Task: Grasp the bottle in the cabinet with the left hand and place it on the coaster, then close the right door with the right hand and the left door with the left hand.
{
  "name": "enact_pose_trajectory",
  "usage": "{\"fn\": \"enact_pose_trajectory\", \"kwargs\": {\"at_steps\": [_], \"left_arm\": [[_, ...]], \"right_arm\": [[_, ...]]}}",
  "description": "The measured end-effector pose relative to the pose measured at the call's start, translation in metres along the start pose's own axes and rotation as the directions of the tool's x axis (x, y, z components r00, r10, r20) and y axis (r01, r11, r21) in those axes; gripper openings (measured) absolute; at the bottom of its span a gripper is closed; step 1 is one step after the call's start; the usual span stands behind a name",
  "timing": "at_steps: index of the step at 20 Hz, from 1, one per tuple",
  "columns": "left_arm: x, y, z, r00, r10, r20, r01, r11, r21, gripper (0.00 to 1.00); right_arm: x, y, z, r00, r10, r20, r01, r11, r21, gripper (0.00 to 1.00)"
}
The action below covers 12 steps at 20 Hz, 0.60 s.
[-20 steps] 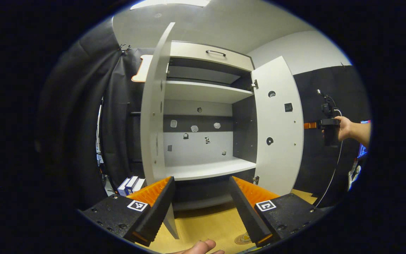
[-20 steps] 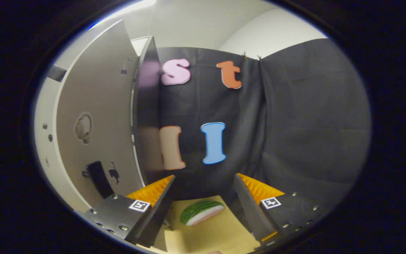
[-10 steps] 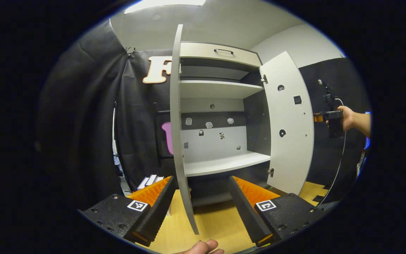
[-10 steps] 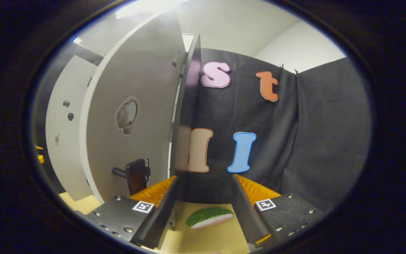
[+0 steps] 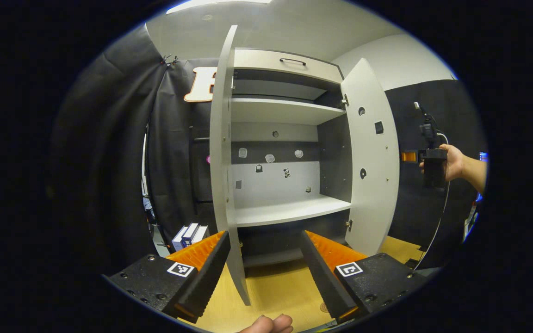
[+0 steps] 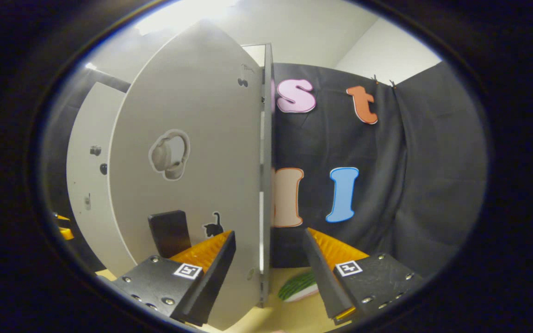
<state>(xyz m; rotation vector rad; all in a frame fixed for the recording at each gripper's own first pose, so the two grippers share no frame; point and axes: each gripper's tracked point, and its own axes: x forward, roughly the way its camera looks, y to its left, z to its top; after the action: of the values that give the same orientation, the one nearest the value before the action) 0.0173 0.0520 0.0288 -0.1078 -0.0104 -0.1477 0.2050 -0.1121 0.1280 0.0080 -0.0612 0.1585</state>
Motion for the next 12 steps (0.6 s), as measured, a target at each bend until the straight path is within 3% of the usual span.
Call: {"fn": "enact_pose_trajectory", "kwargs": {"at_steps": [8, 12], "left_arm": [[-0.013, 0.009, 0.02, 0.999, 0.014, 0.033, -0.014, 1.0, 0.013, 0.95], [-0.024, 0.026, 0.021, 0.998, 0.044, 0.033, -0.045, 0.999, 0.021, 0.95]], "right_arm": [[0.015, 0.064, -0.003, 0.993, 0.116, 0.001, -0.116, 0.993, 0.023, 0.91], [0.014, 0.066, -0.017, 0.998, 0.058, -0.018, -0.058, 0.998, -0.005, 0.95]]}}
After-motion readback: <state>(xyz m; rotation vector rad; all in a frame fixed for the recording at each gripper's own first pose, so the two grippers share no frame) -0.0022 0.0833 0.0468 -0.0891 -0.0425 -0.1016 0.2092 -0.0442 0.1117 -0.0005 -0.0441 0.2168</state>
